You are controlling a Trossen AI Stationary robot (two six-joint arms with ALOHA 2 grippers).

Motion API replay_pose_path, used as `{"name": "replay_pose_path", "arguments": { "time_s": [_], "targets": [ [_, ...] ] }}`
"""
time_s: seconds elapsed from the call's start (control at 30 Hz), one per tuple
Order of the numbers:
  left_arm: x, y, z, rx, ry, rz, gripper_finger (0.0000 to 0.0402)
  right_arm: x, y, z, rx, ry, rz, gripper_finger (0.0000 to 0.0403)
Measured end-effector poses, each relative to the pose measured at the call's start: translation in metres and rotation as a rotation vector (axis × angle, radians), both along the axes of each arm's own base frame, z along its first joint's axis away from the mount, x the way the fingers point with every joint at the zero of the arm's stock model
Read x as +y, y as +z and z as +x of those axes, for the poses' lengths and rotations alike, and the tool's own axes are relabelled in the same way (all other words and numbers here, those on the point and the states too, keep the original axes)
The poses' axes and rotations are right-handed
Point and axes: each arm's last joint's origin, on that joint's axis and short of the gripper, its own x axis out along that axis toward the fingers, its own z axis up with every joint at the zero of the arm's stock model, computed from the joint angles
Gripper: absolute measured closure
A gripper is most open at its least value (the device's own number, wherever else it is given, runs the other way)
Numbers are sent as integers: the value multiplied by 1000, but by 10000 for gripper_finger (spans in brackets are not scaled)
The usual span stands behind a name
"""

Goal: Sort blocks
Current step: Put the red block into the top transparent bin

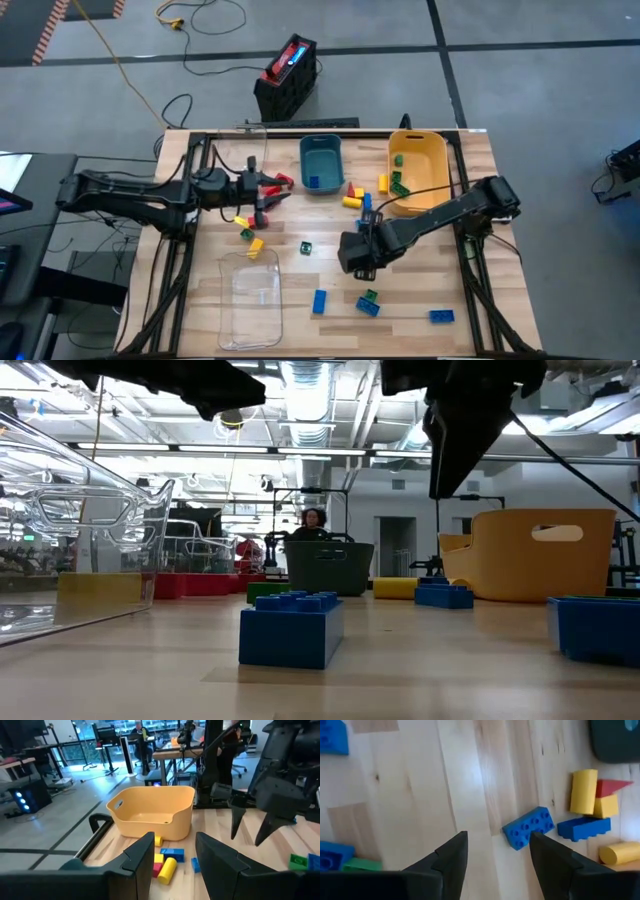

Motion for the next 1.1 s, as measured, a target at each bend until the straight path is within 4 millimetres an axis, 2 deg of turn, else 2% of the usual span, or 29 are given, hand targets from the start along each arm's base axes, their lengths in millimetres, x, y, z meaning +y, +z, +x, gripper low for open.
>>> {"name": "replay_pose_path", "arguments": {
  "time_s": [0.1, 0.2, 0.27, 0.43, 0.53, 0.7, 0.87, 0.97, 1.1],
  "targets": [
    [0, 2, -7, 16, 4, 18, 262, 2, 11, 6, -36, 64, -1, 163],
    [0, 8, -21, 18, 43, 27, 262, 5, 25, 15, -118, 131, -4, 158],
    [1, 13, -33, 16, 63, 30, 262, 6, 28, 19, -162, 177, -25, 158],
    [-2, 11, -57, 93, 29, 0, 262, 7, 22, 32, -269, 256, -47, 158],
    [-3, 1, -60, 197, 10, -27, 261, 5, 12, 36, -289, 285, -57, 158],
    [-3, -16, -49, 360, 43, -97, 252, -9, -1, 41, -332, 241, -51, 158],
    [-1, -11, -32, 515, 95, -127, 249, -11, -25, 44, -460, 197, -55, 168],
    [9, -4, -14, 574, 147, -95, 251, -8, -30, 44, -500, 197, -97, 177],
    [29, -7, 13, 731, 155, -12, 251, -7, -35, 42, -516, 204, -125, 181]
  ]
}}
